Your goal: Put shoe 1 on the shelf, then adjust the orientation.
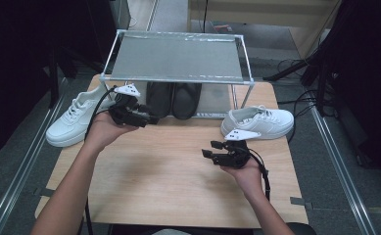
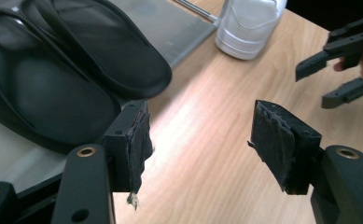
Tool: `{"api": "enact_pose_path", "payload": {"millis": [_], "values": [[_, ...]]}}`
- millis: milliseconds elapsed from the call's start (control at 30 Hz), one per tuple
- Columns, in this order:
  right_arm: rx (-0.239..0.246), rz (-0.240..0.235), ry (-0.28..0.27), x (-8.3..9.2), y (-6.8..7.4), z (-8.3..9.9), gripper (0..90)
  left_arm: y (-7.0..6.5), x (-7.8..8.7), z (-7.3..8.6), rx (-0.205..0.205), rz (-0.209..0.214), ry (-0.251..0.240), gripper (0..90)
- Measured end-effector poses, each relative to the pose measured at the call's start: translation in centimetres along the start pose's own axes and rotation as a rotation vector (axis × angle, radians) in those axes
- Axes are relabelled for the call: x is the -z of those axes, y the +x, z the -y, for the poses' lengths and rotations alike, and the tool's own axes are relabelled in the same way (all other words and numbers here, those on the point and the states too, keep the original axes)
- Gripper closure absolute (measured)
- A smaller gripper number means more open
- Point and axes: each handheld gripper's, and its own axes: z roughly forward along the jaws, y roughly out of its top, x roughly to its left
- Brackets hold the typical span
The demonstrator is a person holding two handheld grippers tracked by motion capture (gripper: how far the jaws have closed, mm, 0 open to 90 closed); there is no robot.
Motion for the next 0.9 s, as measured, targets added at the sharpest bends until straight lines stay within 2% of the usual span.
{"api": "enact_pose_path", "payload": {"millis": [67, 133, 300, 500, 900], "values": [[-0.005, -0.002, 0.004, -0.1, 0.0, 0.3, 46.9, 0.1, -0.1, 0.8, 0.008, -0.001, -0.002, 38.2], [-0.002, -0.003, 0.005, -0.2, 0.2, 0.3, 46.9, 0.2, -0.2, 1.3, 0.007, -0.002, 0.025, 38.2], [0.014, -0.015, -0.008, -0.5, 0.5, 0.0, 46.9, 0.6, 0.1, 2.9, 0.024, -0.011, 0.022, 38.3], [0.021, -0.007, -0.006, -0.8, 0.4, -0.1, 46.7, 1.4, 0.8, 4.1, 0.057, -0.016, 0.017, 38.4], [0.009, 0.001, -0.016, -0.7, 0.0, -0.2, 46.7, 2.8, 2.2, 5.3, 0.076, -0.053, 0.008, 38.9]]}}
